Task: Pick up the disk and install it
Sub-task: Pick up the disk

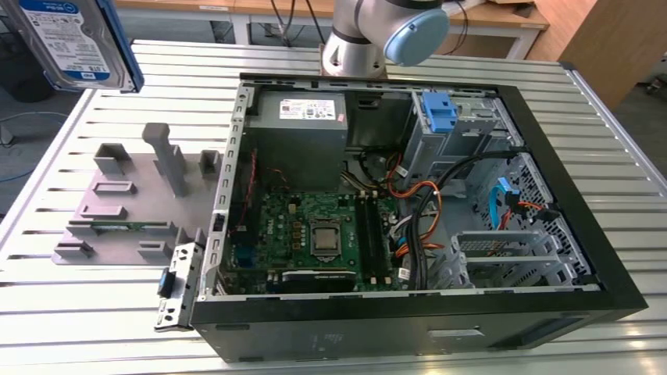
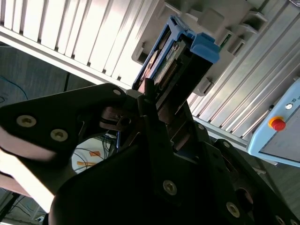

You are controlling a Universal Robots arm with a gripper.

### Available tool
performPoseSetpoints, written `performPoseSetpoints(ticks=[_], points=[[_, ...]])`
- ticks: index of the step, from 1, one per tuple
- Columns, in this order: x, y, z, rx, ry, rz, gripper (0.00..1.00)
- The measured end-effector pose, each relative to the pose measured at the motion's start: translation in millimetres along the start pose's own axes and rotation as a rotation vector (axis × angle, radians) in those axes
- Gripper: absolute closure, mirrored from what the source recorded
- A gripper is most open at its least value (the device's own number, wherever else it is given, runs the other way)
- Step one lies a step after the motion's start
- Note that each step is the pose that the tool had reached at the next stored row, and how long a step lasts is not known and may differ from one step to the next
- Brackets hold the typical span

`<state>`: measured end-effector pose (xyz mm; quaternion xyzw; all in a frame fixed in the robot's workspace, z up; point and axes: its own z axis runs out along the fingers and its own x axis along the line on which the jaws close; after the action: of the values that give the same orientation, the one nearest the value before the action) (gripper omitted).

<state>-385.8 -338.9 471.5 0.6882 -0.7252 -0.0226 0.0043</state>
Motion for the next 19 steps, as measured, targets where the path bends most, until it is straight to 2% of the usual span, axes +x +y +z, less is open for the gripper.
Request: performPoseSetpoints(ticks=[14,19], points=[[-0.7,0.9,-25.8,-0.0002,0.0001,0.0,0.65],[-0.7,1.1,-27.5,0.0,0.0,0.0,0.65]])
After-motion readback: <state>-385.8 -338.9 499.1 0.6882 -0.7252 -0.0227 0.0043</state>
